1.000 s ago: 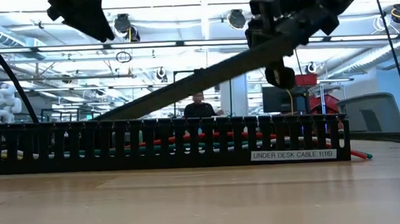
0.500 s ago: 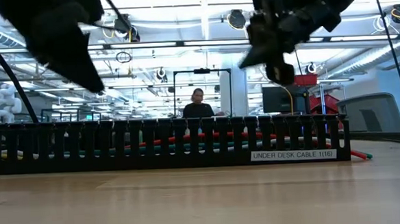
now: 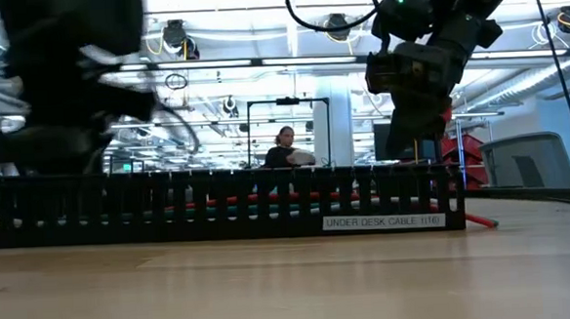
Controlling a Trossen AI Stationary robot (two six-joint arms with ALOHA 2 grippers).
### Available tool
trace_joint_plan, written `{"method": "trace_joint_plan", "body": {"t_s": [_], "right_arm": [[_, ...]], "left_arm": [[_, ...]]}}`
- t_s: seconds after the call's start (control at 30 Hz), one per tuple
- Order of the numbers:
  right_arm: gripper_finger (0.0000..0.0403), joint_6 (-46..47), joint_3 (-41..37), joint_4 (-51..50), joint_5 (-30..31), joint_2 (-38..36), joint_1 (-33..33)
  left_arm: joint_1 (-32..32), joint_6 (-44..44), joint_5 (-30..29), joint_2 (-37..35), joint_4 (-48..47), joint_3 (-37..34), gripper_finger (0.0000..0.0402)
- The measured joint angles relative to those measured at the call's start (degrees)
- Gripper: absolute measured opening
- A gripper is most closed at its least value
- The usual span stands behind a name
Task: Ziptie cables
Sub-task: Close the black cable duct
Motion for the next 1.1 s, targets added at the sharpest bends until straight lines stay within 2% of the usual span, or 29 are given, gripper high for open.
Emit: {"method": "trace_joint_plan", "body": {"t_s": [0.07, 0.2, 0.33, 0.4, 0.5, 0.6, 0.77, 1.0, 1.1], "right_arm": [[0.0103, 0.1, 0.0, 0.0, 0.2, 0.0, 0.6], [0.0147, -0.4, 0.0, -0.3, 0.3, 0.0, 1.2], [0.0171, -1.2, 0.0, -0.3, 0.3, 0.0, 1.2], [0.0177, -1.5, 0.0, -0.3, 0.3, 0.0, 1.2], [0.0180, -3.7, 0.0, -0.2, 0.3, 0.0, 1.1], [0.0180, -4.6, 0.0, -0.2, 0.6, 0.0, 1.1], [0.0180, -4.5, 0.0, -0.1, 2.1, 0.0, 1.1], [0.0180, -3.6, 0.1, 0.7, 3.3, 0.0, 1.1], [0.0180, -2.3, 0.1, 0.7, 3.3, 0.0, 1.1]], "left_arm": [[3.2, 1.3, 0.7, -2.2, -1.9, 3.0, 0.0192], [7.4, 9.6, 8.0, -7.3, -1.1, 8.7, 0.0192], [9.3, 19.1, 5.6, -9.7, 0.4, 8.9, 0.0192], [11.5, 22.4, 8.4, -9.4, 1.3, 7.9, 0.0192], [14.2, 31.2, 14.3, -7.3, 1.8, 6.9, 0.0192], [16.1, 40.6, 15.3, -5.3, 2.6, 6.9, 0.0192], [19.5, 49.1, 22.2, 0.2, 2.6, 6.9, 0.0192], [22.8, 55.2, 24.7, 9.7, 6.0, 7.2, 0.0190], [23.8, 55.3, 22.9, 13.8, 7.2, 7.5, 0.0156]]}}
